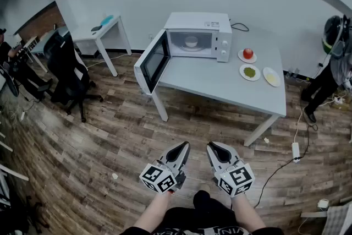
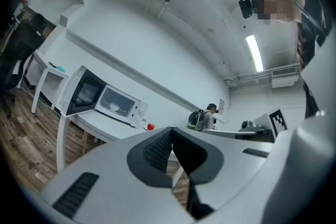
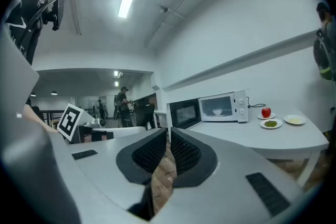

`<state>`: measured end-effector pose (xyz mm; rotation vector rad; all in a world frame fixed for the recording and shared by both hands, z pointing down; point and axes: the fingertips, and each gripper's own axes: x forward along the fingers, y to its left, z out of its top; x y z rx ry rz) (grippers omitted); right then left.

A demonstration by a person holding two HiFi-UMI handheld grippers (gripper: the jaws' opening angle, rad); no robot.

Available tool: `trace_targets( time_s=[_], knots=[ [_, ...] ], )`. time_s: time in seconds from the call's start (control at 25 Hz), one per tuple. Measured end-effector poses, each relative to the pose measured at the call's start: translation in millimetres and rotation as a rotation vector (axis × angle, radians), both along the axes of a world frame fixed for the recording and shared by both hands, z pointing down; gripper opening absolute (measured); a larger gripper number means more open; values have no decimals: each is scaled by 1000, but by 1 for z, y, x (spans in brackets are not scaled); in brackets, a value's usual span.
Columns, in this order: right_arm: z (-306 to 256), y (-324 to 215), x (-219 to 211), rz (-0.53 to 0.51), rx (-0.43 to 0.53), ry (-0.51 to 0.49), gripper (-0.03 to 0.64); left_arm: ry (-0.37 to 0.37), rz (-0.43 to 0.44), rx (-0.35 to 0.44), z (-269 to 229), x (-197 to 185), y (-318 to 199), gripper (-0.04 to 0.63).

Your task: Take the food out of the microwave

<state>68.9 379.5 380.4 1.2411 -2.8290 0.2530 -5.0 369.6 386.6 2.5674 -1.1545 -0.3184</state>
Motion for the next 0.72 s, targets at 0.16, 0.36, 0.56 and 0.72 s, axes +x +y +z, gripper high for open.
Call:
trace_targets(
  time_s=[0.16,0.36,0.56,0.72],
  knots=[
    [-1,-31,8,-15,0,-4,48,-1,-7,2,-3,11,-31,9],
    [-2,-67,21,-37,2,-7,48,-5,-29,11,-7,25,-67,9],
    [-3,-93,26,-71,8,-12,48,-7,-58,12,-7,33,-92,9],
    [2,-105,29,-70,-12,-41,48,-13,-59,6,-5,43,-98,9]
  ],
)
